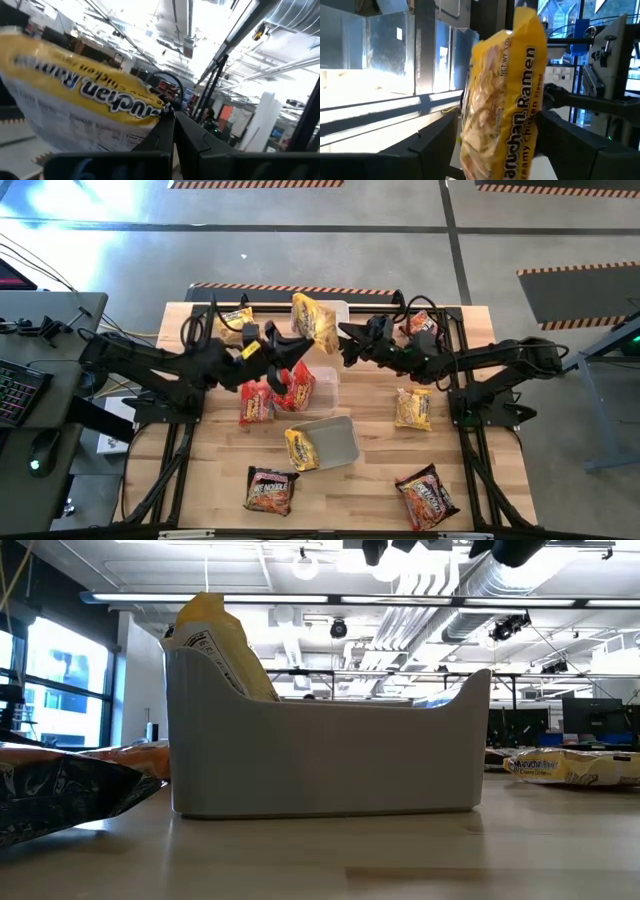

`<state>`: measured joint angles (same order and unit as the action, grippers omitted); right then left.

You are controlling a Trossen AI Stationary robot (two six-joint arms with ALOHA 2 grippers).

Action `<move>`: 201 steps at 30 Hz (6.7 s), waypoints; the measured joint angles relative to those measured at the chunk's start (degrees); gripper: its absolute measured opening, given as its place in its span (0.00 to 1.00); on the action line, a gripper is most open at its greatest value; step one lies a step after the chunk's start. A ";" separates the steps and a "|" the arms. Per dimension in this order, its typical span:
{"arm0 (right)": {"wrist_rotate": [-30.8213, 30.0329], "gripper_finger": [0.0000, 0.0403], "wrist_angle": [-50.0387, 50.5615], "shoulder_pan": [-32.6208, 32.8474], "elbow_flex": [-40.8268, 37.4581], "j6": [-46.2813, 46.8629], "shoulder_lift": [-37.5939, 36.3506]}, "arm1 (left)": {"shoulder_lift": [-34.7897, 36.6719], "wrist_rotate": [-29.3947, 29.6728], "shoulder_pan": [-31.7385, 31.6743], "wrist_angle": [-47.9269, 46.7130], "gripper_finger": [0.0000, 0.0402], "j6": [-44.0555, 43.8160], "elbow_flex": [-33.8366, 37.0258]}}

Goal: Sort Maruchan noodles
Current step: Put the yellow noodle pack into the gray bin

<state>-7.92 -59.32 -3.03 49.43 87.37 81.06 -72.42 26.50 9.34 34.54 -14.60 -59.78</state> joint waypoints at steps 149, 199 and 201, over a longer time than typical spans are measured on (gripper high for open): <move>50.04 0.27 55.01 -38.03 -0.01 -70.85 -17.79 | -13.03 -6.09 2.31 -67.02 0.09 -45.64 -32.83; 47.53 0.00 79.86 -41.72 -0.01 -88.96 -26.38 | -41.99 -5.07 16.38 -104.35 0.09 -107.37 -55.39; 47.53 0.00 79.87 -41.72 -0.01 -89.15 -26.38 | -41.97 -5.02 16.22 -104.37 0.09 -105.17 -55.39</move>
<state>39.62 20.54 -44.75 49.43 -1.78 54.68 -114.40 21.48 25.56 -69.83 -119.77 -115.18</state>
